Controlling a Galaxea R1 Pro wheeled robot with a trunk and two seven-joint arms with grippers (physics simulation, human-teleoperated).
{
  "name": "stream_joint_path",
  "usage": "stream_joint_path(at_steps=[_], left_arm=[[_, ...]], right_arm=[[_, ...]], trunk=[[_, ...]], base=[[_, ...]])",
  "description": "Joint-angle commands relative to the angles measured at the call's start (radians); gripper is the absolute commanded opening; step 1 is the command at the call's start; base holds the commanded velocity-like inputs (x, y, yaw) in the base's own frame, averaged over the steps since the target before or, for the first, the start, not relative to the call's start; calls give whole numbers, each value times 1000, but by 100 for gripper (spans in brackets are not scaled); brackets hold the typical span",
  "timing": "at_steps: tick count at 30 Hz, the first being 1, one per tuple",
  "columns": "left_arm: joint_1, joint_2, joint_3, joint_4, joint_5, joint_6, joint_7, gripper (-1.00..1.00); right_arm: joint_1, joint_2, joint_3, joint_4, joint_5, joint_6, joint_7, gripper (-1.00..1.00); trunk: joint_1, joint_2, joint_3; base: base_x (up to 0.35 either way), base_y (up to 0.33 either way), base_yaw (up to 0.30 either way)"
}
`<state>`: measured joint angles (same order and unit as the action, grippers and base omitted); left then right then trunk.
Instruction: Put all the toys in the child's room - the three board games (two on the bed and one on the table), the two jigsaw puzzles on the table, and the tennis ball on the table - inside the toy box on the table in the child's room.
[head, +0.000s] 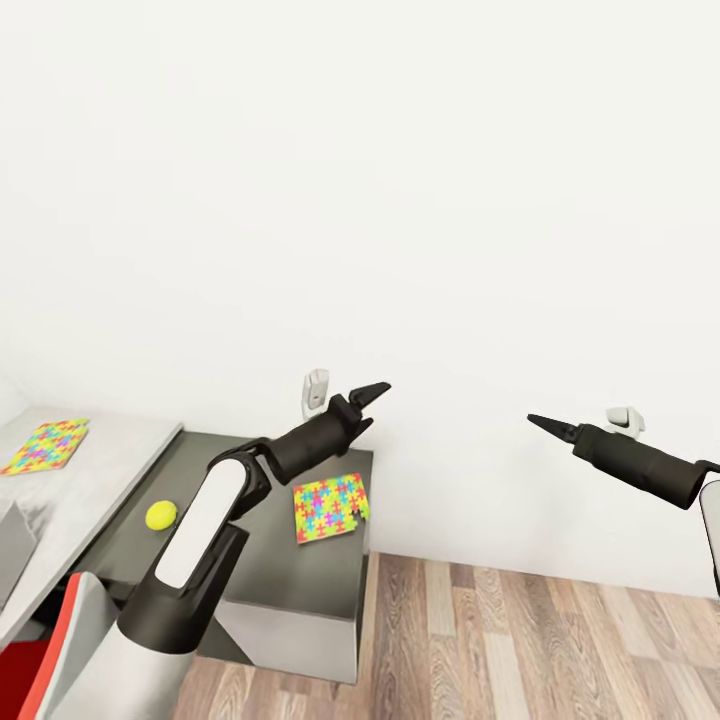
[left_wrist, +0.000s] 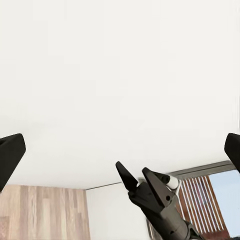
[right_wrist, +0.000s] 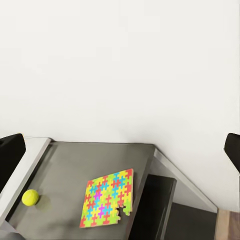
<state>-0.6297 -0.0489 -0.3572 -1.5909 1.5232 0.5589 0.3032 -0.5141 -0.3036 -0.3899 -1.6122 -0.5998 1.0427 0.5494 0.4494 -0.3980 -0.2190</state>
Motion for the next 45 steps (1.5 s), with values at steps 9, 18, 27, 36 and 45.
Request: stream_joint_path(at_steps=[9, 18, 27, 36, 45], left_arm=[[5, 5, 41, 2, 12, 68, -44, 100], [20, 12, 57, 7, 4, 79, -71, 100], [25, 34, 100, 31, 4, 83, -82, 100], [27, 44, 117, 40, 5, 84, -85, 100], [28, 46, 123, 48, -3, 84, -71, 100]], right_arm=[[-1, 0, -1, 0, 8, 5, 14, 100], [-2, -1, 0, 0, 5, 5, 16, 100], [-3, -1, 1, 0, 4, 5, 15, 100], [-3, 0, 1, 1, 6, 5, 12, 100], [-3, 0, 0, 1, 6, 5, 11, 100]], trunk=[[1, -2, 12], [1, -2, 17], [1, -2, 15], [1, -2, 10], [1, -2, 9]], base=[[0, 0, -101], [0, 0, -80], [0, 0, -205], [0, 0, -253], [0, 0, -273]])
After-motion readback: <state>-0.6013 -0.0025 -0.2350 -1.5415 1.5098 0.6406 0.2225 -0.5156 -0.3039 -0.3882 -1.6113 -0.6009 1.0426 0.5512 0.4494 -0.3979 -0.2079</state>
